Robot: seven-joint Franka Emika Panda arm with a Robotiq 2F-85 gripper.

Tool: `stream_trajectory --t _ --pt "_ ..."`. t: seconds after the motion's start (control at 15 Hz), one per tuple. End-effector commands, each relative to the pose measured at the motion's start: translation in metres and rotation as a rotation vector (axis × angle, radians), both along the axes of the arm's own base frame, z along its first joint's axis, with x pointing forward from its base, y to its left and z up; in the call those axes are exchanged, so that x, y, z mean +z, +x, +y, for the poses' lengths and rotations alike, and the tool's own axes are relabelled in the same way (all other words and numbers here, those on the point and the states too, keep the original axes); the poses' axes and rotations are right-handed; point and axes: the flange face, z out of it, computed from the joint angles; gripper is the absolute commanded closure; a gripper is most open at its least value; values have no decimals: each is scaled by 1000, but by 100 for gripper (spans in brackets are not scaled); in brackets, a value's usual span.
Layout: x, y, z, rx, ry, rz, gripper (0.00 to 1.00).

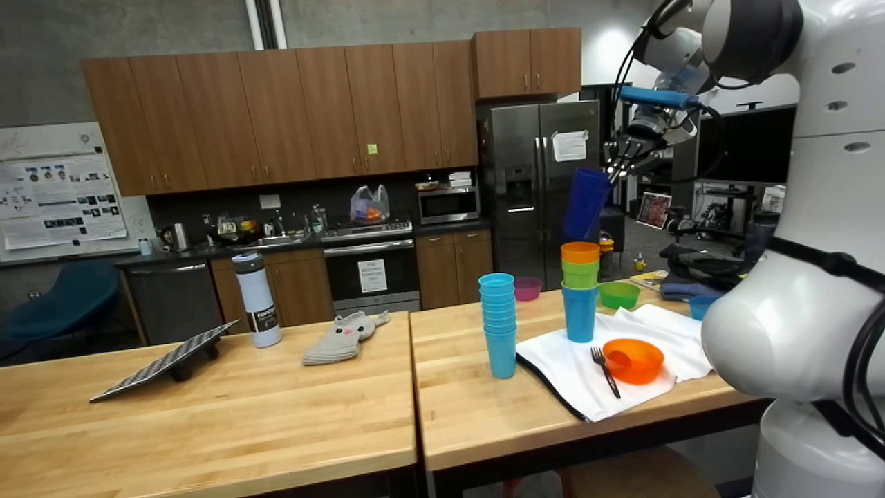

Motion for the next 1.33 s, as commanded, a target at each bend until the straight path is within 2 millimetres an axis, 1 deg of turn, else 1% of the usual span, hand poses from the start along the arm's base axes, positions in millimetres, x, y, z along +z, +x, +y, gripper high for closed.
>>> stream_trajectory --t 0.0,0.27,0.73,1.27 --pt "1 8 3 20 -37 53 99" --pt "-6 12 4 27 -52 80 99" --pt "-13 19 8 29 -66 100 99" --pt "-14 27 3 12 -78 111 99"
